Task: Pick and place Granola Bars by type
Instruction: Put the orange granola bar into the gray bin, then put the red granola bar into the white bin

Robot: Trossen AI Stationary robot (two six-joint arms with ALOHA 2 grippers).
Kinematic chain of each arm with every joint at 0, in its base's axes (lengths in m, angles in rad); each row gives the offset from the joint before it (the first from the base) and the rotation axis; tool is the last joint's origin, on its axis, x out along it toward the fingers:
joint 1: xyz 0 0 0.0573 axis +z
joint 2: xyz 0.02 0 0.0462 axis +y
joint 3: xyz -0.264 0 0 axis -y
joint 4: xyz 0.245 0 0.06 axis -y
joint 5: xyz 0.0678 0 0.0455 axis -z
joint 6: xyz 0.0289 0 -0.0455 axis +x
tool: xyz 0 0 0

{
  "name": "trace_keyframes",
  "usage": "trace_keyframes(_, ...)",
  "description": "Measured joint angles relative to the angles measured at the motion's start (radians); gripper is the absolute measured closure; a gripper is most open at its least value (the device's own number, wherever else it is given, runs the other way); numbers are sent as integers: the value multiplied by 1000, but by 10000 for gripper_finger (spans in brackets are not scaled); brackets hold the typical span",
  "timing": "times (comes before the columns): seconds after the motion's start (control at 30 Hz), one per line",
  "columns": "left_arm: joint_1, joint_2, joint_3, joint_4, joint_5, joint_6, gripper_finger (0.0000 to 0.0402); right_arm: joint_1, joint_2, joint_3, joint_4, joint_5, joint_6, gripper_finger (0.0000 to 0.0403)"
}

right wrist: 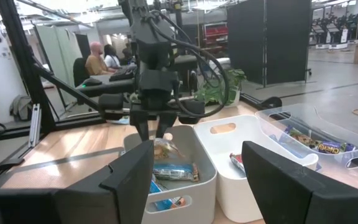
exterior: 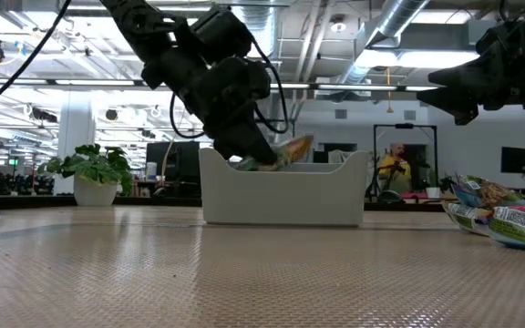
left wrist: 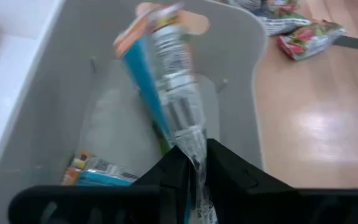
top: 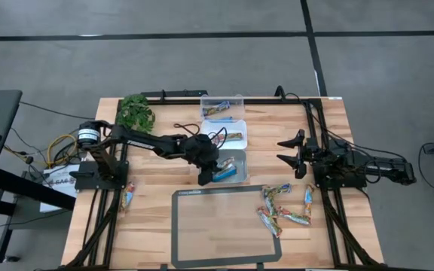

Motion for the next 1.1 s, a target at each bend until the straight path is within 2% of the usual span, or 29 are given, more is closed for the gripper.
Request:
trace_keyframes(0.27,-2,0,0,-2,14,8,273,0,0,0,0,0,0,163)
trace_keyframes(0.43,-1,0,2,9,14,7,244,0,0,0,0,0,0,163)
trace_keyframes(0.67,-1,-10,65,5,12,31,237,0,0,0,0,0,0,163)
trace_keyframes(0.87,-21,-98,96,-2,4,114,237,0,0,0,0,0,0,163)
trace_keyframes(0.97,-47,-161,97,-75,-5,107,237,0,0,0,0,0,0,163)
trace_keyframes(1.1,-92,-253,97,-295,-91,24,237,0,0,0,0,0,0,163)
